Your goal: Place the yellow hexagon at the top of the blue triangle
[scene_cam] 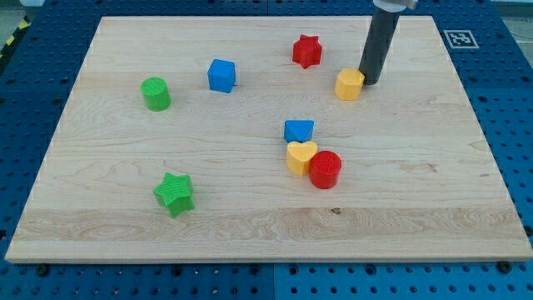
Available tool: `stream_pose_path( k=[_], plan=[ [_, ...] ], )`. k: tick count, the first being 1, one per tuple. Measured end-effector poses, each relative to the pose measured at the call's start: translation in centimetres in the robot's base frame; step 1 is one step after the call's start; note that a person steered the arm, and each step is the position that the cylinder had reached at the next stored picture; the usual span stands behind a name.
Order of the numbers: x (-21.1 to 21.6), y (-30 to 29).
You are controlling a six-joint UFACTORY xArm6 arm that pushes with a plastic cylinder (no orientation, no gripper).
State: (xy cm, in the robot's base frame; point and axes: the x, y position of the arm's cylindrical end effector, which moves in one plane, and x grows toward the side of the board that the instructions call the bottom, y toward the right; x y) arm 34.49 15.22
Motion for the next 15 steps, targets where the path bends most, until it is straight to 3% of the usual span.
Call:
stream_pose_path(
  k=[2,6,10,12,15],
  plan=[
    [-0.6,-3.2],
    [0.4,-0.4],
    [1.3,-5.5],
    [1.4,-2.8],
    [2.9,-5.1]
  ],
)
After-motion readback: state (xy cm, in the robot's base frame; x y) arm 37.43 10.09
